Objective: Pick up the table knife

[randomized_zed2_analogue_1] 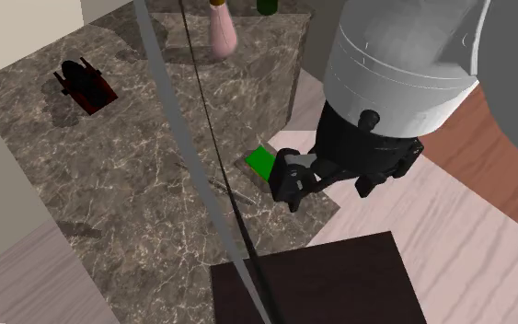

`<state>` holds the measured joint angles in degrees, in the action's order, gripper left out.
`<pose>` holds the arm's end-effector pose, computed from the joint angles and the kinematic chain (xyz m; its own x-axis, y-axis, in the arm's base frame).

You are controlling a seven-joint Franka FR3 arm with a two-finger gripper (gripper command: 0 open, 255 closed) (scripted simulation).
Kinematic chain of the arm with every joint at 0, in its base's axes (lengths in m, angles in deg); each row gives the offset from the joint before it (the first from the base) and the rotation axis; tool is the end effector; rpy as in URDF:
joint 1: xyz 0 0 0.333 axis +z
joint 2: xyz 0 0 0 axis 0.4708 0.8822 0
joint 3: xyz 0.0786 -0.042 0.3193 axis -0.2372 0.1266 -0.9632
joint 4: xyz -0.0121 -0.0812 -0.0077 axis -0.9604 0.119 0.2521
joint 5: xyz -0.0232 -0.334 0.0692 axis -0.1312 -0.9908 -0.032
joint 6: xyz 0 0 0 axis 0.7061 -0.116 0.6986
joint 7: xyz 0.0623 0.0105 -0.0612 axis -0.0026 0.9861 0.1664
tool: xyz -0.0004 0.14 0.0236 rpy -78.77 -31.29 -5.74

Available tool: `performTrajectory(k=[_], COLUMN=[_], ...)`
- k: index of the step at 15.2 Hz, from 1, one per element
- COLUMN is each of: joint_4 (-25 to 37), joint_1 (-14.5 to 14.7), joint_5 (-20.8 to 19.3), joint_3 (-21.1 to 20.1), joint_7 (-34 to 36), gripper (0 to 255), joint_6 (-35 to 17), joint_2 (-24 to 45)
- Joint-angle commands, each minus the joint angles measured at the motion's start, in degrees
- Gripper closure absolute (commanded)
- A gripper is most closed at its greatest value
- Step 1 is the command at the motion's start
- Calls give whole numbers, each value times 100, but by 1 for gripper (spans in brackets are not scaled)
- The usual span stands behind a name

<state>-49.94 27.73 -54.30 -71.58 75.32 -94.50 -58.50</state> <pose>0.2331 0.0211 0.5399 0.9846 0.0466 -0.1685 0.0365 -0.9974 -0.0625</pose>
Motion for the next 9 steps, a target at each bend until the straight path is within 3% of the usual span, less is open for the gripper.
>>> performTrajectory(k=[1, 9], joint_4=[0, -684], joint_1=[0, 379], joint_5=[0, -53], joint_3=[0, -154], joint_7=[0, -792], gripper=[0, 0], joint_6=[0, -1760], joint_2=[0, 915])
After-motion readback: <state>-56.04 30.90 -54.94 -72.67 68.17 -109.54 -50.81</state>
